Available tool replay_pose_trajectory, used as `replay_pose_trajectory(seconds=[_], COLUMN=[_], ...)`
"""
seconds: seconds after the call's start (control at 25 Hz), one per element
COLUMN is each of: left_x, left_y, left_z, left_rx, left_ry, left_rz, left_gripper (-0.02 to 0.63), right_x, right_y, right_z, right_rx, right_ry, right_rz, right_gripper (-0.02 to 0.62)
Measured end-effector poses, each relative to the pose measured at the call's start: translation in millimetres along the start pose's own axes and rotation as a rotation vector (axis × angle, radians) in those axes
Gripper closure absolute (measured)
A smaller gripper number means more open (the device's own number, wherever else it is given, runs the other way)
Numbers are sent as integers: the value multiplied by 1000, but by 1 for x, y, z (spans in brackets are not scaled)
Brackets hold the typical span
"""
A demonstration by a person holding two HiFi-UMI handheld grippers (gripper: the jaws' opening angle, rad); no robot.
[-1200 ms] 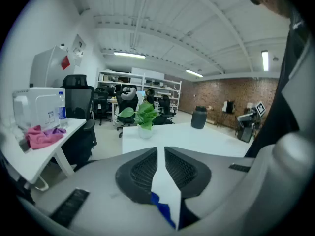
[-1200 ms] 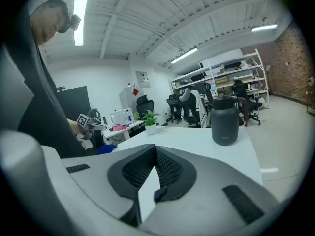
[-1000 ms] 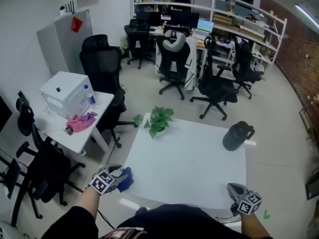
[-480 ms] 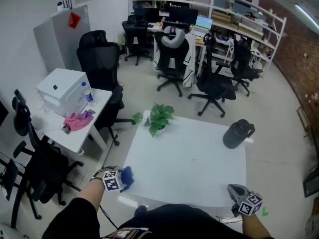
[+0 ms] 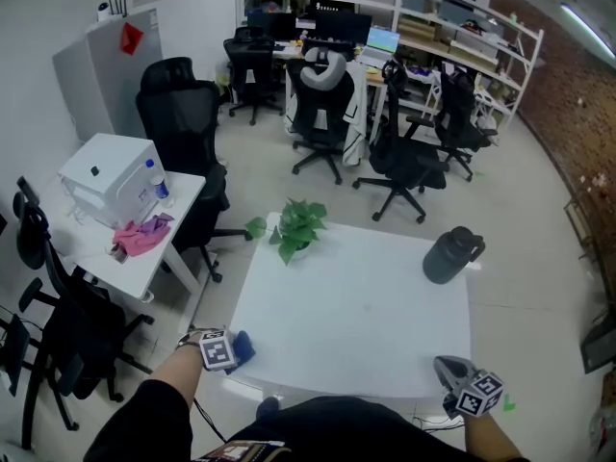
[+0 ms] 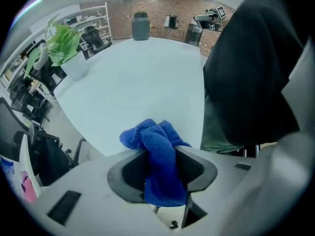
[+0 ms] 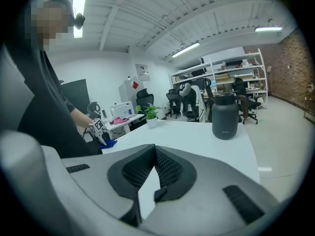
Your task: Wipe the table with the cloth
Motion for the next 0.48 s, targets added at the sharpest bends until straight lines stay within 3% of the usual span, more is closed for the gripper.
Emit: replay_pose_trajectory(seconds=[0.16,0.24,0.48], left_x=[10,26,145], left_y=[3,-4,-48], left_z=[-2,-7,-29], left_rx=[10,32,140], left_ry=[-1,55,272], left_rz=[22,4,15], left_gripper=[485,486,486], right_x=[-1,-1,13], right_y=[0,2,5], right_z=[-2,-3,-7], right_rx=[5,9,6], right_ry=[9,26,88], right_rz=[7,6,20], right_gripper=[583,583,583])
Point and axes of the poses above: the fingertips, and each gripper's own axes: z forward along the fingers, y to its right, x out of its top, the point moved 3 cm from there along -z, backward along the fingers, and after that the axes turned 9 degrees about y, right-handed, at the moved point
